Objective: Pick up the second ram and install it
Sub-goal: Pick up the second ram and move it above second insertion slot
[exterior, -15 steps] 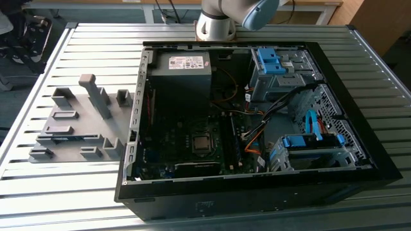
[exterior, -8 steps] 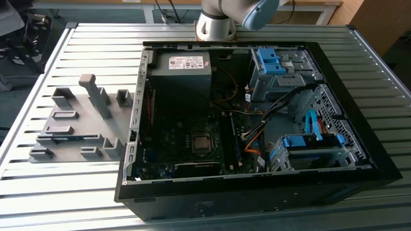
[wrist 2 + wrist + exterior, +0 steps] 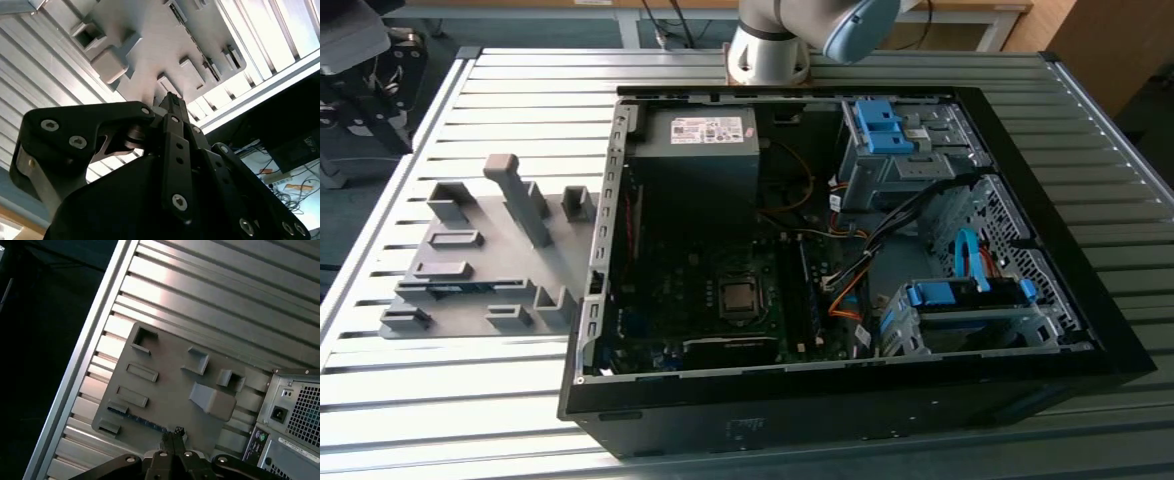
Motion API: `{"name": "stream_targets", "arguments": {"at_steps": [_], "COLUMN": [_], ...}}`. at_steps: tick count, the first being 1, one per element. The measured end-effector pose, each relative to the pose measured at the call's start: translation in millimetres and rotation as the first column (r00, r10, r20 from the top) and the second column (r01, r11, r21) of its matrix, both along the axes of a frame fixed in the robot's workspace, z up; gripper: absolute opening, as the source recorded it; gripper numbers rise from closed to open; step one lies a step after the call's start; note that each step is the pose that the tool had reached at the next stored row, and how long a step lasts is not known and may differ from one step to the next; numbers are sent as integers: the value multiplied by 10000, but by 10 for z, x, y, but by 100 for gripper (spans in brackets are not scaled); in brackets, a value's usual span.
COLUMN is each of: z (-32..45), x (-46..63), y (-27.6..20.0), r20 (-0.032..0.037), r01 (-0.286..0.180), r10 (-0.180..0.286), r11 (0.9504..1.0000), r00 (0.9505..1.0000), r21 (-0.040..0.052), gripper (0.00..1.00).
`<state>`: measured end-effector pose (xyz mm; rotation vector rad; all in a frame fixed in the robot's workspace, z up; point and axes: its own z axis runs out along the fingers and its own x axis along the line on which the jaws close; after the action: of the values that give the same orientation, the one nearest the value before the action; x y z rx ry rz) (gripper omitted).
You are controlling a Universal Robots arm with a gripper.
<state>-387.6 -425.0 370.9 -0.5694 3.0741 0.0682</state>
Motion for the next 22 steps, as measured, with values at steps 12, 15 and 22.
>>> {"name": "stream_targets", "arguments": {"at_steps": [12,15,22], "z": [-18,-19,-19], "x": [0,0,0], "y": [0,0,0], "r20": [-1,1,0], "r01": [-2164,-2319,-2331], "r10": [2164,2319,2331], "r11": [9763,9727,9724], "r00": [9763,9727,9724], "r21": [-3,-2,-3], "gripper": [11,11,11]}}
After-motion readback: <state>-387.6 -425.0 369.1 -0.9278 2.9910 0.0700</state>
